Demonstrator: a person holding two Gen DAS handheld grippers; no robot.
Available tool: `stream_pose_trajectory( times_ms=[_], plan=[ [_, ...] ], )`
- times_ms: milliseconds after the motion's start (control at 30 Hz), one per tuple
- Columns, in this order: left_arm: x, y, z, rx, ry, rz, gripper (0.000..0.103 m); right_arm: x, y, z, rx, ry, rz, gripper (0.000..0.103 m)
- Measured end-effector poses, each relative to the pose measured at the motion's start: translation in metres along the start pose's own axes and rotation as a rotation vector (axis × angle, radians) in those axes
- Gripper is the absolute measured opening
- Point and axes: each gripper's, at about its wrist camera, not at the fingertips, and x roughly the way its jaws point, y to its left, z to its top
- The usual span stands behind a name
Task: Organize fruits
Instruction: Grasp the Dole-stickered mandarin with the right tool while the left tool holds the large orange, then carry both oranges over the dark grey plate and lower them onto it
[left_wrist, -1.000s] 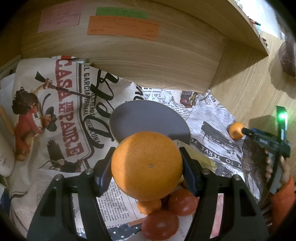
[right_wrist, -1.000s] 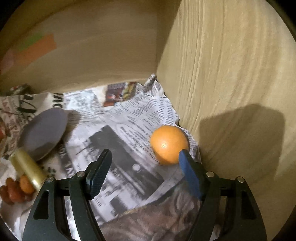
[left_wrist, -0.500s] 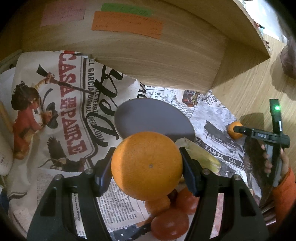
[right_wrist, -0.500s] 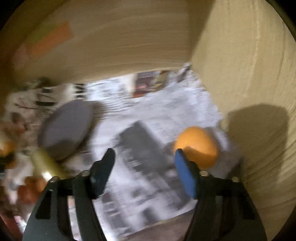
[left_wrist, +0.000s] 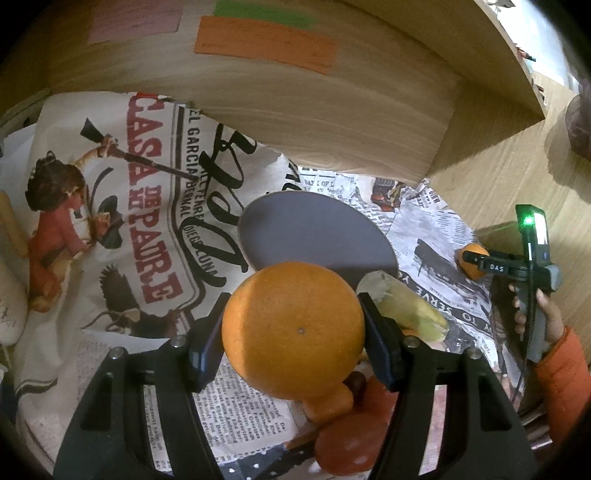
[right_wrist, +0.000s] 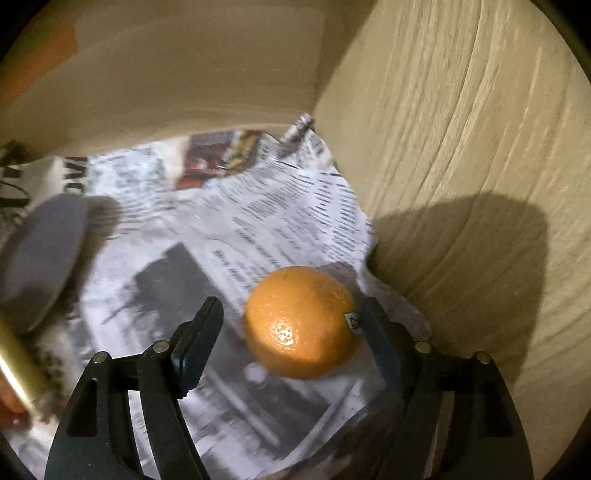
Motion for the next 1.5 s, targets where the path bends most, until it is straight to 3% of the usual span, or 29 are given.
stream_pose_trajectory(
  times_ms=[133,200,300,533,833,1067,1300,1500],
  plan=[
    [-0.001,0.001,0.0,-0.001,-0.003,0.008,0.066,0.011,0.004,0.001,-0.038,0.031,-0.026,0.077],
    [0.0,0.001,0.001,0.0,-0.005,0.01,0.066,0.02,0.003,0.0,-0.043,0.056,-0.027,0.069],
    [0.001,0.0,0.003,0.003,-0.003,0.011,0.066,0.024,-0.001,-0.001,-0.024,0.058,-0.007,0.067],
    [0.002,-0.004,0.015,0.022,-0.01,0.02,0.066,0.006,0.005,-0.004,0.0,0.019,0.105,0.066],
    [0.002,-0.012,0.05,0.064,-0.034,0.034,0.066,-0.055,0.048,0.012,-0.081,-0.132,0.265,0.066],
    [0.007,-0.021,0.072,0.088,-0.048,0.043,0.066,-0.077,0.087,0.03,-0.145,-0.204,0.384,0.066],
    [0.026,-0.024,0.091,0.115,-0.032,0.07,0.066,-0.066,0.122,0.043,-0.205,-0.204,0.456,0.067],
    [0.057,-0.02,0.103,0.116,0.027,0.067,0.066,-0.043,0.15,0.053,-0.267,-0.158,0.475,0.067]
  ],
)
